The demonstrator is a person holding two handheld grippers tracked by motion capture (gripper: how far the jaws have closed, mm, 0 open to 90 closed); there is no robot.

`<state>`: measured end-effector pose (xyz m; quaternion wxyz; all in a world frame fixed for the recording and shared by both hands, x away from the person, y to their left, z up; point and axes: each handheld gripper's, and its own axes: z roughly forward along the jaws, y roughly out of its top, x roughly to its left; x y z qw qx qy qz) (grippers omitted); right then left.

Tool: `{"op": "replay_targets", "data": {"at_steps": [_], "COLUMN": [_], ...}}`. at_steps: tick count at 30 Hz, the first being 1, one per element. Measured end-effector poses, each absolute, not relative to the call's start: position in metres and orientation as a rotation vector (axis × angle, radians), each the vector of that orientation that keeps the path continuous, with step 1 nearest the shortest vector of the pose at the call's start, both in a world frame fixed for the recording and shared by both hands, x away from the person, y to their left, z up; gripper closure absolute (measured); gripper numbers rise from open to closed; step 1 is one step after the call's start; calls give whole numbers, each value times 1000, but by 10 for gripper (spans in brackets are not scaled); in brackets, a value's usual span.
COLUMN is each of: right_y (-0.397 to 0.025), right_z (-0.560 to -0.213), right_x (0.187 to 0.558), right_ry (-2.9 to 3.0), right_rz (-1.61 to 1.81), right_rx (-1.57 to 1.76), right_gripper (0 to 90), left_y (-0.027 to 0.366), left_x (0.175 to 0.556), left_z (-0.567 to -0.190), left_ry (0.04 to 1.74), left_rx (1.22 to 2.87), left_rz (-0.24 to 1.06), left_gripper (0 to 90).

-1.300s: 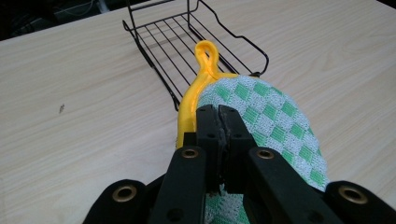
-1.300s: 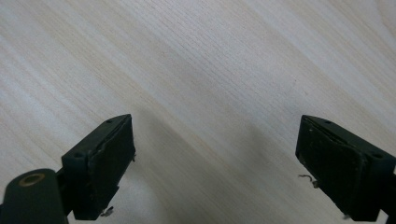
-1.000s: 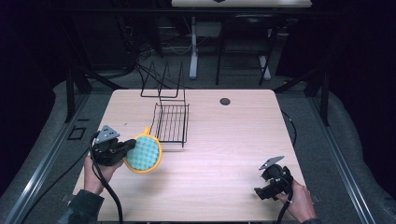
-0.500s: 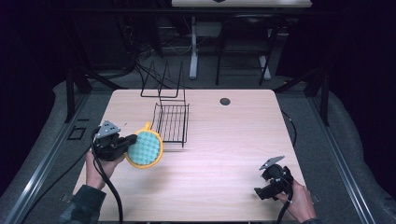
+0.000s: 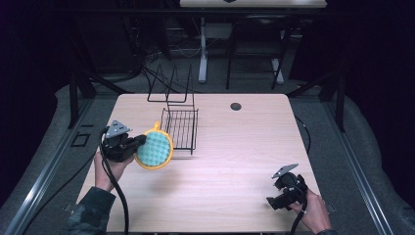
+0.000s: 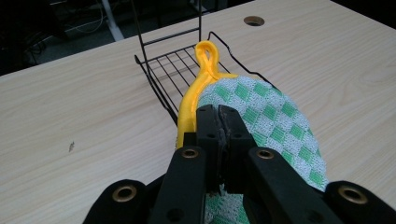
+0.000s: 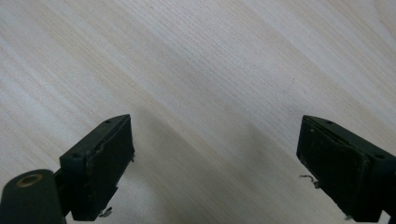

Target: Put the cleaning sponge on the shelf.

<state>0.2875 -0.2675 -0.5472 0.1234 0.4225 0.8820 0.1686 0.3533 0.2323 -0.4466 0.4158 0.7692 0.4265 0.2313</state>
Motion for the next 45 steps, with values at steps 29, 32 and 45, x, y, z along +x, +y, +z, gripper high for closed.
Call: {"op": "replay_targets", "data": {"at_steps": [29, 32, 45], "right_y": [-269, -269, -269], "right_z": [-548, -548, -548], "right_x": [288, 287, 287], "right_ry": [2577, 2576, 2581], "right_rz": [481, 480, 481], "right_rx": [1224, 1227, 1227], "right_gripper": [105, 105, 105], "left_y": [216, 216, 210], "left_x": [394, 398, 410], "left_z": [-447, -447, -453], "left_ry": [1076, 1081, 1093], "left_rx": [1900, 1895, 1865], "left_rz": [583, 584, 596], "left_gripper": [883, 883, 883]}}
